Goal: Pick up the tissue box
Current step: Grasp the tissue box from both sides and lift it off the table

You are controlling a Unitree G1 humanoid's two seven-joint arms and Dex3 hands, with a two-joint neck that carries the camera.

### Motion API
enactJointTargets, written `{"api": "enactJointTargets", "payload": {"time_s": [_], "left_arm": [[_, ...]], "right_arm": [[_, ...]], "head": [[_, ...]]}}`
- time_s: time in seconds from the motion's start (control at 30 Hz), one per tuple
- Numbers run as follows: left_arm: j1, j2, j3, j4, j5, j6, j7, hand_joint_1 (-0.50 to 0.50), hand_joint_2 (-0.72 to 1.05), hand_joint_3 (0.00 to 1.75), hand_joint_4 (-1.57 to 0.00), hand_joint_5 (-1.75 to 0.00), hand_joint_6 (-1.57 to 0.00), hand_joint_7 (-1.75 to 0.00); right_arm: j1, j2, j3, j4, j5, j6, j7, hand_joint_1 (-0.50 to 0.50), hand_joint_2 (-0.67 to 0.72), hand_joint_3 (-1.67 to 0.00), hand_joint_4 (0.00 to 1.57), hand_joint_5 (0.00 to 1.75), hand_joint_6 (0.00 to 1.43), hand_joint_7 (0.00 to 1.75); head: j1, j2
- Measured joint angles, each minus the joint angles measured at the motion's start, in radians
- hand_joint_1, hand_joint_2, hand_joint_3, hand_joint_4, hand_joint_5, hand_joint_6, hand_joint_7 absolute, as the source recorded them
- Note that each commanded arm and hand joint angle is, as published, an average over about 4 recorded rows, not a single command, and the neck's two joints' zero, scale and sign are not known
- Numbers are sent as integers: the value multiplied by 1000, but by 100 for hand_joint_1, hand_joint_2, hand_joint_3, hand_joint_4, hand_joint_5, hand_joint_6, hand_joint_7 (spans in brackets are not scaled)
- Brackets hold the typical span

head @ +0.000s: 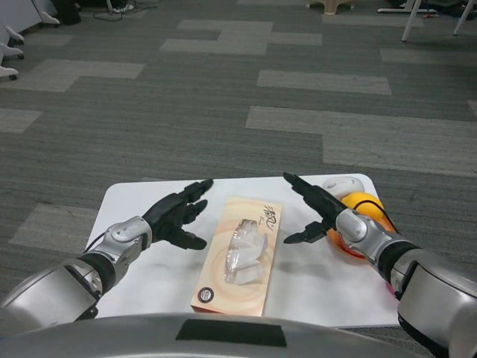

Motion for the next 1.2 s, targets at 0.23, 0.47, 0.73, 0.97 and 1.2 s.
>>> {"api": "enactJointTargets", "payload": {"time_s": [0.23, 0.47, 0.73, 0.97, 1.2], "left_arm": [[3, 18, -95, -61, -2, 52, -50, 50, 105, 9, -4, 0, 0, 0], [1, 54, -167, -101, -16, 139, -87, 50, 105, 11, -4, 0, 0, 0], [-11, 82, -246, -133, -70, 171, -101, 50, 105, 11, -1, 0, 0, 0], [-11, 79, -238, -134, -76, 173, -105, 50, 105, 15, -2, 0, 0, 0], [-11, 59, -227, -134, -77, 173, -105, 50, 105, 9, 0, 0, 0, 0]], "right_arm": [[16, -7, 1, -22, 0, 0, 13, -42, -45, -32, 0, 0, 0, 0], [16, -11, 25, -26, 0, 0, 13, -42, -43, -32, 0, 0, 0, 0], [17, -12, 38, -26, 0, 0, 15, -42, -41, -32, 0, 5, 0, 0], [19, -12, 55, -20, 2, 1, 21, -42, -41, -28, 0, 10, 0, 0], [18, -3, 89, -4, 8, 2, 15, -42, -41, -30, 0, 12, 0, 0]], "head": [[3, -17], [-1, -32], [-7, -40], [-14, -36], [-22, -27]]}}
